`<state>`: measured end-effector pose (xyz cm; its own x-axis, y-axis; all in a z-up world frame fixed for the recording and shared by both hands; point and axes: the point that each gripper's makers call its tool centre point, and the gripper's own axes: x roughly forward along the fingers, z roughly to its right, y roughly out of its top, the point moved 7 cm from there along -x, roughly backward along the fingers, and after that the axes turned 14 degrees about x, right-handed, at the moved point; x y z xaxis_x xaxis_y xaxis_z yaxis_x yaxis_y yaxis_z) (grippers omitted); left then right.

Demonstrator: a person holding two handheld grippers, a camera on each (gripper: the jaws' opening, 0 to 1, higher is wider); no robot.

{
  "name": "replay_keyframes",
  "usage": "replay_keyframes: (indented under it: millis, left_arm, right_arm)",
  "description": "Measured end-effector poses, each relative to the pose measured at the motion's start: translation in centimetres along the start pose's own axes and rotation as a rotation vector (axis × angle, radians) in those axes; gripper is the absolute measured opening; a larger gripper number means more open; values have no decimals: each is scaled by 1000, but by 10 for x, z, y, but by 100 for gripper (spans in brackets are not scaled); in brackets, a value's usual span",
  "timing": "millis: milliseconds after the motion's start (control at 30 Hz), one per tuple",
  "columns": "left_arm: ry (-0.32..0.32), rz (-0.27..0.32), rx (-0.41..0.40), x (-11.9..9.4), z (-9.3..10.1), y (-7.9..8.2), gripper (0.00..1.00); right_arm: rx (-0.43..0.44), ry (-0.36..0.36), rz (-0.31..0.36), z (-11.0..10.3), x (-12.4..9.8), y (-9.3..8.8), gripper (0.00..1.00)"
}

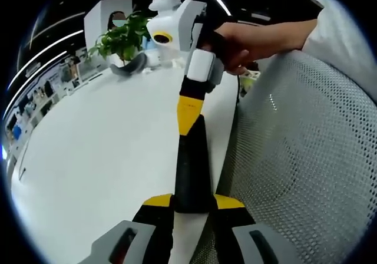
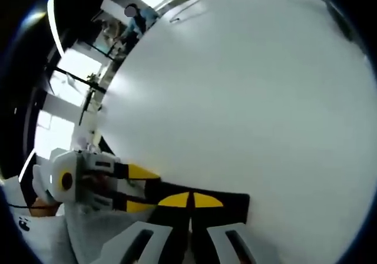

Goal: Press the specified remote control buttons in sequence, fully releasing each button before pressing the next.

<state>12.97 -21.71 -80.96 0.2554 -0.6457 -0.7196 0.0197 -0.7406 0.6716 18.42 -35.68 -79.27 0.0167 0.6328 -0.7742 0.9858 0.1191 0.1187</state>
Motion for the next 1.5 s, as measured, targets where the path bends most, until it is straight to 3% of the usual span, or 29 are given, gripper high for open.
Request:
replay_keyframes:
  millis: [267, 533, 767, 1000, 1367, 1500]
  left_arm:
    - [0, -2, 5, 0, 0, 0, 24]
    - [-7, -1, 16, 1, 1, 2, 24]
    - [-8, 5, 14, 1, 1, 1, 24]
    - [-8, 8, 15, 1, 1, 1, 24]
    - [-9, 11, 17, 1, 1, 1, 24]
    - [-9, 11, 17, 1, 1, 1, 24]
  right_arm:
    - [9, 53, 1, -3, 3, 2, 0]
    - [-11, 24, -24, -2, 6, -1, 0]
    - [-61, -2, -2, -5, 8, -3, 0]
    - [-61, -23, 15, -6, 11, -1, 0]
    - [-63, -67, -13, -8, 15, 4, 0]
    - [-60, -31, 8, -4, 13, 2, 0]
